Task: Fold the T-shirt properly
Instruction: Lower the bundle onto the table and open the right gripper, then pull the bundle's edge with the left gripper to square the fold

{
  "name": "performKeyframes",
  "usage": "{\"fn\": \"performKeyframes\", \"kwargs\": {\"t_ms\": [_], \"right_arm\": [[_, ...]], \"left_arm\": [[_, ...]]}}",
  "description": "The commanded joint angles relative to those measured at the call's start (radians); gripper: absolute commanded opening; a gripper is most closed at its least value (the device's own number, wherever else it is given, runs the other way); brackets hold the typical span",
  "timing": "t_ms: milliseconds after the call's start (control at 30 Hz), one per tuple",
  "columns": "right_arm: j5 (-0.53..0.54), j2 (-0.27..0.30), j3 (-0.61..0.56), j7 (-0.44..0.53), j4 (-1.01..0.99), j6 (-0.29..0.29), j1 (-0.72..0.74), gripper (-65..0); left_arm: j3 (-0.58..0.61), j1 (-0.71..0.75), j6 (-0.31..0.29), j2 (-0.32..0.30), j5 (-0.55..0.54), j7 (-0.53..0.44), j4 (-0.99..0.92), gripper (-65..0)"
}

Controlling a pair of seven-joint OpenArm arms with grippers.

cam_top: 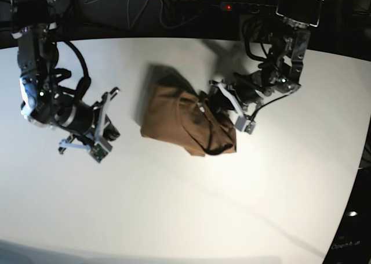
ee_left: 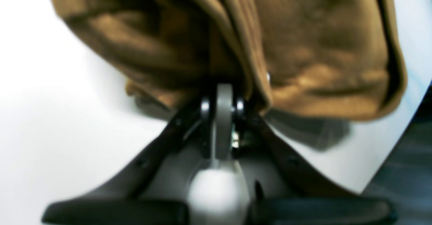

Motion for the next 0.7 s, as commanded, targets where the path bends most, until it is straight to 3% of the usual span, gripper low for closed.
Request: {"fn": "performKeyframes", "kwargs": {"t_ms": [0, 133, 233, 667], "right_arm": [[0.001, 0.012, 0.008, 0.016, -0.007, 0.018, 0.033, -63.1], [0.001, 0.01, 0.003, 0.059, -0.099, 0.081, 0.088, -63.1], [0.001, 0.009, -0.063, 0.11, -0.186, 0.133, 0.146, -63.1], [0.0, 0.012, -0.377, 0.36, -0.462, 0.137, 0.33, -63.1]], "left_arm": [[-0.001, -0.014, -0.001, 0.001, 0.001, -0.005, 0.008, -62.8], [-0.001, -0.012, -0.001, 0.002, 0.001, 0.003, 0.008, -62.8], [0.001, -0.015, -0.001, -0.004, 0.002, 0.004, 0.011, -62.8], [0.001, -0.021, -0.001, -0.076, 0.004, 0.004, 0.01, -62.8]]}}
